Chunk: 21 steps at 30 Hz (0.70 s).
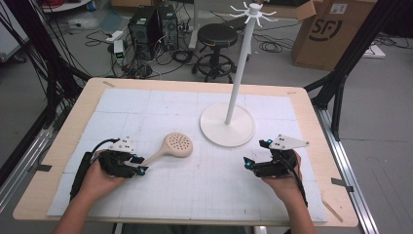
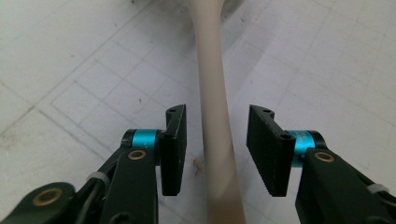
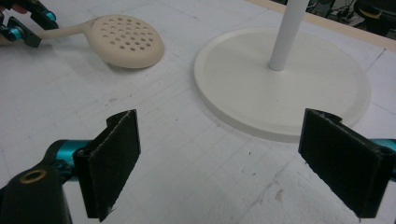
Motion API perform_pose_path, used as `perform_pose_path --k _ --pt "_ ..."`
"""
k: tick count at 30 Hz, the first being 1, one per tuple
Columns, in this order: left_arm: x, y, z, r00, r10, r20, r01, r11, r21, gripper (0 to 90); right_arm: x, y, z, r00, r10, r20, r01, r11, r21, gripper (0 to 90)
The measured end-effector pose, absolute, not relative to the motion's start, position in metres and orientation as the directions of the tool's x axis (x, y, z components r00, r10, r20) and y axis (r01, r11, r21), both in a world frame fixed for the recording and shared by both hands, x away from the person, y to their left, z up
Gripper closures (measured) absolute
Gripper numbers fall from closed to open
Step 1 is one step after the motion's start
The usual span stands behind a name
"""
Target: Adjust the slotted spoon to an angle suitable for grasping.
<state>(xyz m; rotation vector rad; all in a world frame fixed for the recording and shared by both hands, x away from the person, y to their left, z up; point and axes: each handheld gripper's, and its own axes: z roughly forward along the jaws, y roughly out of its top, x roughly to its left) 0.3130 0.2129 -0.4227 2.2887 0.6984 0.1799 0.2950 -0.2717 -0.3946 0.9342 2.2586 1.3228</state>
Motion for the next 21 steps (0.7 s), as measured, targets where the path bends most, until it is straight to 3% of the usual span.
perform_pose_path --k 21 --pt "0.348 0.168 -0.412 0.829 0.554 -0.078 0.472 -0.619 0.628 56.7 0.296 -0.271 -0.395 -0.716 0.697 0.033 0.366 0.335 0.868 11.6"
